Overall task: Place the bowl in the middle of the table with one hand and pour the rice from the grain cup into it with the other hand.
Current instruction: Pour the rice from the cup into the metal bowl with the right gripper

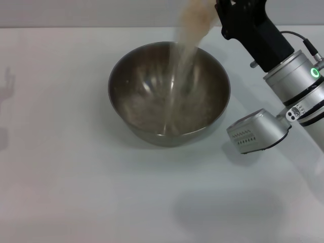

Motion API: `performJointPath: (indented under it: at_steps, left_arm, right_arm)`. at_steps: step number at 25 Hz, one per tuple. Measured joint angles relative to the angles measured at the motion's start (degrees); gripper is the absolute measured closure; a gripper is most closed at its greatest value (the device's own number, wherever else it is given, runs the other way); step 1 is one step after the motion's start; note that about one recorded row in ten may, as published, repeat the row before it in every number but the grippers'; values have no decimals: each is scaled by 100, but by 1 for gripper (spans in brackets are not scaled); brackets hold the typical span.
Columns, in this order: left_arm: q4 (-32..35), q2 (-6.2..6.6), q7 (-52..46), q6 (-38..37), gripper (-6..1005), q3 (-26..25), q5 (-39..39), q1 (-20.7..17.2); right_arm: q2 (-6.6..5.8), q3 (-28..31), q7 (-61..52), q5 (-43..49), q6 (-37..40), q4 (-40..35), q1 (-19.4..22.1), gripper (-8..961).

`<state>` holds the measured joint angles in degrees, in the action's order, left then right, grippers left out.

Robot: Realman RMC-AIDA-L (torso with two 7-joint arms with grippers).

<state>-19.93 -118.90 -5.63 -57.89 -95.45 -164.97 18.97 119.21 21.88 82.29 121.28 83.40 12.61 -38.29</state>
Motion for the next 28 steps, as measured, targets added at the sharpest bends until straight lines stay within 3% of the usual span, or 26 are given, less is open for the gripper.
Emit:
performJointPath:
  at_steps: [28]
  left_arm:
    - [-2, -1, -8, -11, 300, 53, 0, 29]
  right_arm:
    - [7, -190, 760, 176, -9, -5, 83, 953]
